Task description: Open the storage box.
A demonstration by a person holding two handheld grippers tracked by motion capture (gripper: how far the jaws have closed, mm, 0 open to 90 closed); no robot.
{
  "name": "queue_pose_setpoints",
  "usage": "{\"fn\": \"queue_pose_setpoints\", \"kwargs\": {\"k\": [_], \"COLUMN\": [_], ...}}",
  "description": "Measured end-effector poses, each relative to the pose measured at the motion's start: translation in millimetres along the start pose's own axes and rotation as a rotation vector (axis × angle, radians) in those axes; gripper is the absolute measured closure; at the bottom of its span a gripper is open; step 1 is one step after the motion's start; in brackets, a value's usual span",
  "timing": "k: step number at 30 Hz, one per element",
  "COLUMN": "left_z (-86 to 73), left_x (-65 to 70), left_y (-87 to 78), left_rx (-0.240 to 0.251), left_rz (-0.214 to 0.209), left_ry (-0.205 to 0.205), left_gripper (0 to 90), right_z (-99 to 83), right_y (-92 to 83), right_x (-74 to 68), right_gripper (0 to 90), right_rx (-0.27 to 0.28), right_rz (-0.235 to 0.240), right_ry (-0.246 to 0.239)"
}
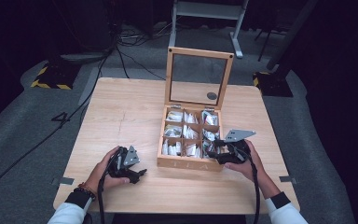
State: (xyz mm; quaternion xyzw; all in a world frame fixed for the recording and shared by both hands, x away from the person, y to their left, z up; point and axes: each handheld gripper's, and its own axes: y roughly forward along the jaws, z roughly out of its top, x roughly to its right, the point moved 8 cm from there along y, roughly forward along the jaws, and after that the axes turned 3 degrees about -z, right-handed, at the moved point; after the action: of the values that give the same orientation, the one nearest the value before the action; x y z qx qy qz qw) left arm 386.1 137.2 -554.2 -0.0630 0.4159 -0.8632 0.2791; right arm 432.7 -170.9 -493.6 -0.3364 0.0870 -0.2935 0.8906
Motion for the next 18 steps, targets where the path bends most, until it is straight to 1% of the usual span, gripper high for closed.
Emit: {"fn": "queue_pose_setpoints", "kwargs": {"k": [2, 4, 6, 7, 9, 10, 13, 15, 18], "left_z": [0.0, -0.4, -0.4, -0.4, -0.3, -0.1, 0.4, 0.6, 1.1], "left_x": [0.2, -0.1, -0.1, 0.1, 0.3, 0.8, 1.3, 1.7, 2.2], "left_y": [0.3, 0.6, 0.8, 0.9, 1.0, 1.3, 1.9, 2.2, 3.2], "left_rx": [0.004, 0.007, 0.009, 0.009, 0.01, 0.01, 0.012, 0.008, 0.015], "left_rz": [-0.004, -0.013, -0.016, -0.018, -0.02, -0.025, -0.031, -0.036, -0.046], "left_ry": [-0.002, -0.01, -0.015, -0.015, -0.016, -0.015, -0.017, -0.018, -0.025], "left_gripper": [18.4, 18.3, 18.3, 18.4, 18.4, 18.3, 18.3, 18.3, 18.3], "right_z": [0.8, 2.1, 2.3, 2.9, 3.1, 3.4, 3.5, 3.6, 3.0], "right_y": [2.0, 2.7, 3.0, 3.6, 3.8, 4.3, 5.2, 7.2, 8.2], "right_x": [-1.6, -1.7, -2.0, -2.6, -2.7, -2.5, -2.6, -4.1, -4.9], "right_gripper": [40.0, 39.7, 39.8, 40.0, 40.2, 41.1, 42.2, 44.8, 48.2], "right_rx": [-0.003, -0.004, -0.008, -0.014, -0.017, -0.024, -0.038, -0.055, -0.068], "right_rz": [-0.002, 0.013, 0.016, 0.01, 0.014, 0.029, 0.036, 0.017, -0.008], "right_ry": [-0.005, 0.003, 0.002, -0.011, -0.014, -0.02, -0.024, -0.044, -0.053]}}
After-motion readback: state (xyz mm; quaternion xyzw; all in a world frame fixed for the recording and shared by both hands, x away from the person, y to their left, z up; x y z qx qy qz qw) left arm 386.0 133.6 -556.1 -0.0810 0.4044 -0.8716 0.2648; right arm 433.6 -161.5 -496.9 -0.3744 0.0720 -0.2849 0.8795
